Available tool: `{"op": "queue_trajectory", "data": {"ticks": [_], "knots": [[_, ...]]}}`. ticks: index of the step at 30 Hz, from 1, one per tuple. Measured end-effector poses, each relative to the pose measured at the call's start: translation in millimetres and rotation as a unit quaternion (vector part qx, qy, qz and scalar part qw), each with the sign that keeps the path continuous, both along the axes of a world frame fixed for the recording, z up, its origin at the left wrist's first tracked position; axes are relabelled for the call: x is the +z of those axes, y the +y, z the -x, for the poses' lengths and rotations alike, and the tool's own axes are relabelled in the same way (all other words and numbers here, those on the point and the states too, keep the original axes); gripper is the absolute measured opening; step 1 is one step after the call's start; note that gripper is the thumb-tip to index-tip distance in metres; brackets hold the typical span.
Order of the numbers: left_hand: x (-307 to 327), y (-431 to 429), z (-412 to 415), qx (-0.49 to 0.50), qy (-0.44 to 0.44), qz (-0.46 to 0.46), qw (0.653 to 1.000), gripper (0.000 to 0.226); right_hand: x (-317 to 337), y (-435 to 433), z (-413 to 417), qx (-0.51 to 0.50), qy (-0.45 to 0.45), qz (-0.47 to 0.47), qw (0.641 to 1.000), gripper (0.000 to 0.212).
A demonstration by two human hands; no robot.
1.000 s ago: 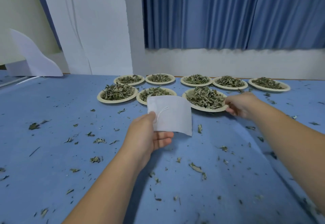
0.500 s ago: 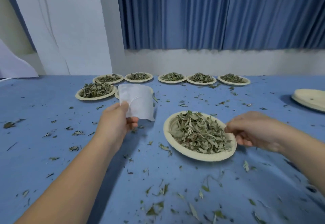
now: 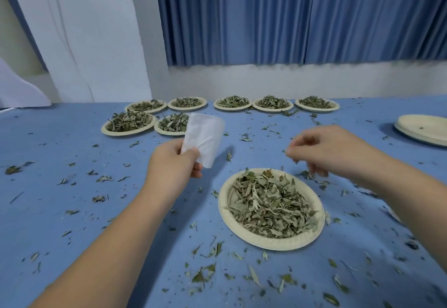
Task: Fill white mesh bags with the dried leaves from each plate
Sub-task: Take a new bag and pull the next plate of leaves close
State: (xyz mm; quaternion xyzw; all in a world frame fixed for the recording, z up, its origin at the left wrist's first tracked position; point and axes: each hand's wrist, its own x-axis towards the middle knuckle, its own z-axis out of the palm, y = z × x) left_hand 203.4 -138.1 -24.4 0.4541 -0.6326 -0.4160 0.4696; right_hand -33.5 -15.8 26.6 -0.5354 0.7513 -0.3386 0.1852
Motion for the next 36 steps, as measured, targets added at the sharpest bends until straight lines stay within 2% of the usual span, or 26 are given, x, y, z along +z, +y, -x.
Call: {"op": "queue_trajectory", "data": {"ticks": [1, 3, 5, 6, 7, 8, 10, 11, 13, 15, 17, 19, 20, 21, 24, 27, 30, 32, 34, 36], "knots": [[0, 2, 1, 0.001, -0.012, 0.010, 1.000, 0.020, 4, -8, -8, 0.033, -0.003, 0.027, 0.999, 0.011], [1, 5, 2, 0.002, -0.046, 0.033, 0.998, 0.017, 8, -26, -27, 0.106, 0.011, 0.082, 0.991, 0.034], [1, 8, 3, -0.001, -0.075, 0.061, 0.995, 0.018, 9, -48, -46, 0.166, 0.073, 0.110, 0.977, 0.060], [1, 9, 4, -0.006, -0.087, 0.074, 0.993, 0.020, 7, -59, -56, 0.184, 0.110, 0.111, 0.970, 0.066], [1, 10, 4, -0.012, -0.097, 0.086, 0.992, 0.022, 5, -68, -64, 0.192, 0.134, 0.106, 0.966, 0.065], [1, 11, 4, -0.018, -0.101, 0.094, 0.990, 0.025, 2, -75, -71, 0.194, 0.133, 0.099, 0.967, 0.053], [2, 9, 2, -0.022, -0.082, 0.085, 0.993, 0.030, -3, -87, -78, 0.181, 0.090, 0.096, 0.975, 0.018], [2, 7, 0, -0.017, -0.063, 0.069, 0.995, 0.032, -4, -91, -78, 0.168, 0.071, 0.106, 0.977, 0.012], [2, -2, -3, 0.009, -0.018, 0.019, 1.000, 0.033, -7, -96, -73, 0.143, 0.052, 0.119, 0.981, 0.019], [1, -12, -9, 0.042, -0.012, -0.028, 0.999, 0.026, -7, -98, -68, 0.124, 0.045, 0.118, 0.984, 0.022], [0, -22, -18, 0.064, -0.112, -0.025, 0.991, 0.030, -7, -98, -66, 0.121, 0.043, 0.113, 0.985, 0.017], [-1, -26, -27, 0.066, -0.276, 0.015, 0.959, 0.044, -5, -97, -65, 0.131, 0.048, 0.106, 0.985, 0.012], [-1, -26, -28, 0.063, -0.318, 0.046, 0.945, 0.048, -5, -96, -66, 0.138, 0.055, 0.102, 0.984, 0.010], [0, -23, -28, 0.056, -0.320, 0.087, 0.942, 0.048, -5, -95, -68, 0.143, 0.068, 0.097, 0.983, 0.008], [4, -9, -19, -0.022, -0.254, 0.214, 0.943, 0.033, -5, -95, -76, 0.154, 0.100, 0.097, 0.978, 0.006], [3, 4, -10, -0.072, -0.265, 0.258, 0.926, 0.032, -5, -95, -81, 0.161, 0.112, 0.109, 0.975, 0.009], [3, 5, -9, -0.048, -0.257, 0.271, 0.926, 0.020, -6, -94, -81, 0.159, 0.121, 0.104, 0.974, 0.009], [3, 5, -7, -0.005, -0.257, 0.267, 0.929, 0.024, -6, -94, -81, 0.154, 0.146, 0.118, 0.970, 0.015], [3, 4, -6, 0.024, -0.213, 0.216, 0.953, 0.029, -2, -93, -82, 0.131, 0.155, 0.150, 0.968, 0.021], [4, 4, -5, 0.033, -0.150, 0.159, 0.975, 0.030, 3, -90, -85, 0.117, 0.087, 0.150, 0.978, 0.028]]}}
